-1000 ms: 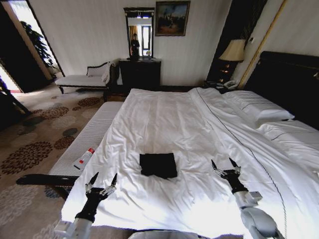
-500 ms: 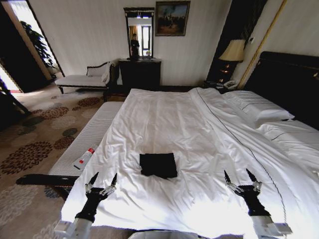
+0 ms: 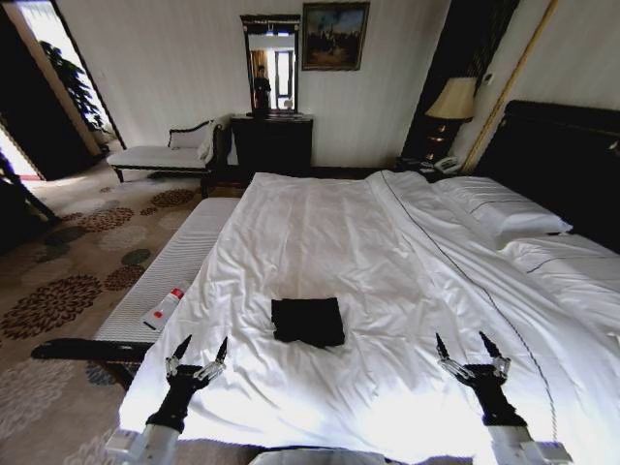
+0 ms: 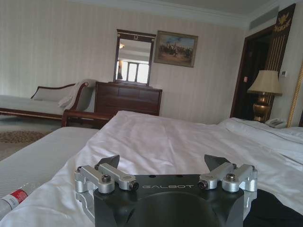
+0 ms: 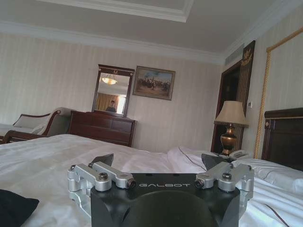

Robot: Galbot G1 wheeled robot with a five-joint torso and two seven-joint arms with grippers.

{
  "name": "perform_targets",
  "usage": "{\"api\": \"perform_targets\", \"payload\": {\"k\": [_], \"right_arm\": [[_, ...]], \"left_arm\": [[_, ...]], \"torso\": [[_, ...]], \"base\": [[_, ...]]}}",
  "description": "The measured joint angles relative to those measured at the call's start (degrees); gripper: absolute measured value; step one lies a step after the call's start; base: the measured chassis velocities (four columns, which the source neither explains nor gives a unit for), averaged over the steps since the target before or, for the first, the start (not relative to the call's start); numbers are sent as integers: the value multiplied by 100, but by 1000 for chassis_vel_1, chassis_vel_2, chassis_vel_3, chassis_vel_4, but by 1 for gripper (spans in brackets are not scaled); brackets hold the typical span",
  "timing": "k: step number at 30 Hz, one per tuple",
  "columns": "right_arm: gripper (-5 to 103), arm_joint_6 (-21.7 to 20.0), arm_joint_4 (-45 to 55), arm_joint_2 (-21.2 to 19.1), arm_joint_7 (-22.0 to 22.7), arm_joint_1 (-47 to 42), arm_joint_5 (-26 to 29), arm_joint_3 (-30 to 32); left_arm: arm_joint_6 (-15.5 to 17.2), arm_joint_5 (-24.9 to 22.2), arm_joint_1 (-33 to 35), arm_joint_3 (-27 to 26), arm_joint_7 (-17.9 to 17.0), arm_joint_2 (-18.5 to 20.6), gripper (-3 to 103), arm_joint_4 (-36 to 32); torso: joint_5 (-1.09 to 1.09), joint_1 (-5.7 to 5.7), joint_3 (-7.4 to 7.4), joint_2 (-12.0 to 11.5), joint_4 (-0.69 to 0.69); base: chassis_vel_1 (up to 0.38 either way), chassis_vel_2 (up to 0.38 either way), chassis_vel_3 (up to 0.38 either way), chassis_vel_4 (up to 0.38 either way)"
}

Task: Fold the clothes on the bed.

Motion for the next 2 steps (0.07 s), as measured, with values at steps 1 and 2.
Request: {"api": "perform_targets", "payload": {"k": [1, 2], "right_arm": [[100, -2, -1, -1, 0, 2, 1, -1], [100, -2, -1, -1, 0, 2, 1, -1]], "left_arm": [[0, 0, 0, 0, 0, 0, 100, 0], [0, 0, 0, 0, 0, 0, 100, 0]], "torso": [[0, 0, 0, 0, 0], [0, 0, 0, 0, 0]], "base": [[0, 0, 0, 0], [0, 0, 0, 0]]}}
